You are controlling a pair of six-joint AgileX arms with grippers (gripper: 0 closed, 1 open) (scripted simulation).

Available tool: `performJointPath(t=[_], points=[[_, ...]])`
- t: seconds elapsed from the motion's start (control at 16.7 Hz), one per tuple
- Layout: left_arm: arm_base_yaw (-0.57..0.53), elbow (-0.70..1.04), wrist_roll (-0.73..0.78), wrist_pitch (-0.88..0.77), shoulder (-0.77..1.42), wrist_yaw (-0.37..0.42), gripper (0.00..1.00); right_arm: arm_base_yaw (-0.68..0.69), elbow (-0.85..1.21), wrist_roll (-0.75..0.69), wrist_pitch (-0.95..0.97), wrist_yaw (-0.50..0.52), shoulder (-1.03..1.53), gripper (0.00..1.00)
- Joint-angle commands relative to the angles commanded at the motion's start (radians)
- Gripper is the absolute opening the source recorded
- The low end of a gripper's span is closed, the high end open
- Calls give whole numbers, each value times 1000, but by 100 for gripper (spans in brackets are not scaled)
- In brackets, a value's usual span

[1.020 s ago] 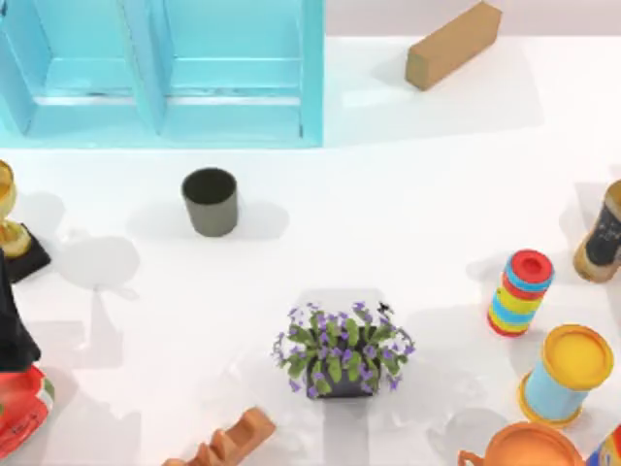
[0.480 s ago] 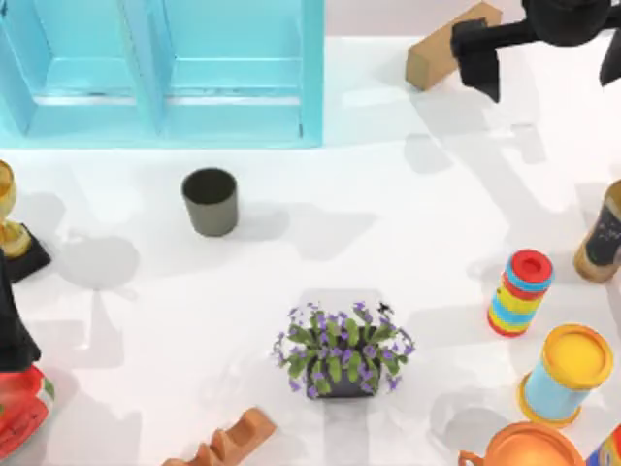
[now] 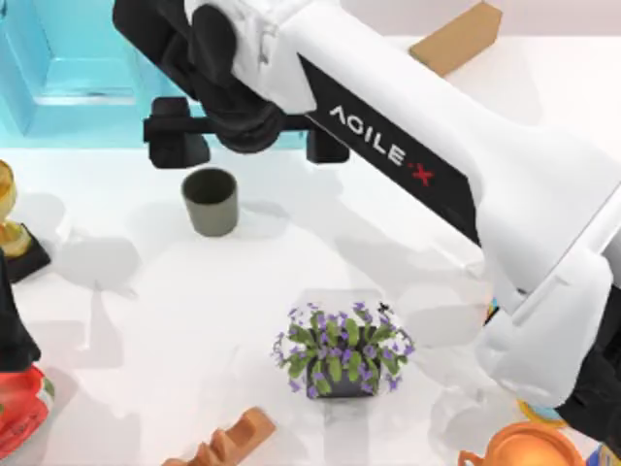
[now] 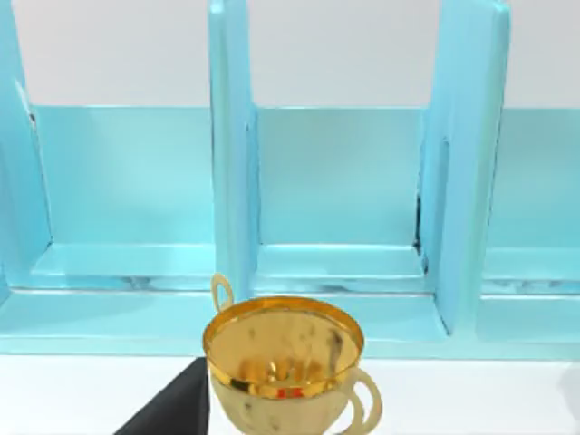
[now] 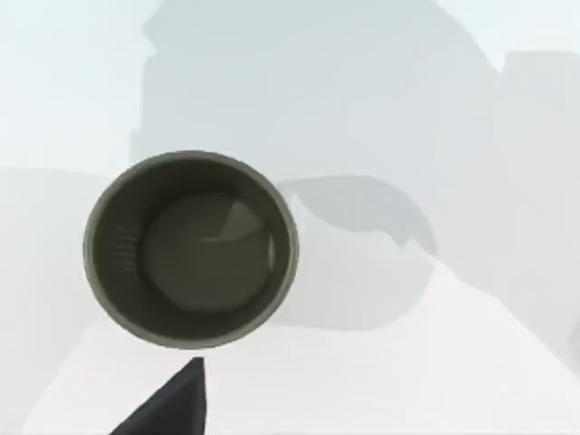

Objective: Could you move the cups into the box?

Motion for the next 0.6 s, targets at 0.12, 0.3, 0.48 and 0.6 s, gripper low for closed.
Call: performJointPath(t=[0.12,0.3,0.48,0.6], points=[[0,0,0,0,0,0,100,37,55,51,10,15,56,100],[0,0,0,0,0,0,100,49,72,69,13,20,76,100],[0,0,0,0,0,0,100,46,68,68,12,17,76,100],[0,0,0,0,0,0,100,40,68,62,28,16,88,100]])
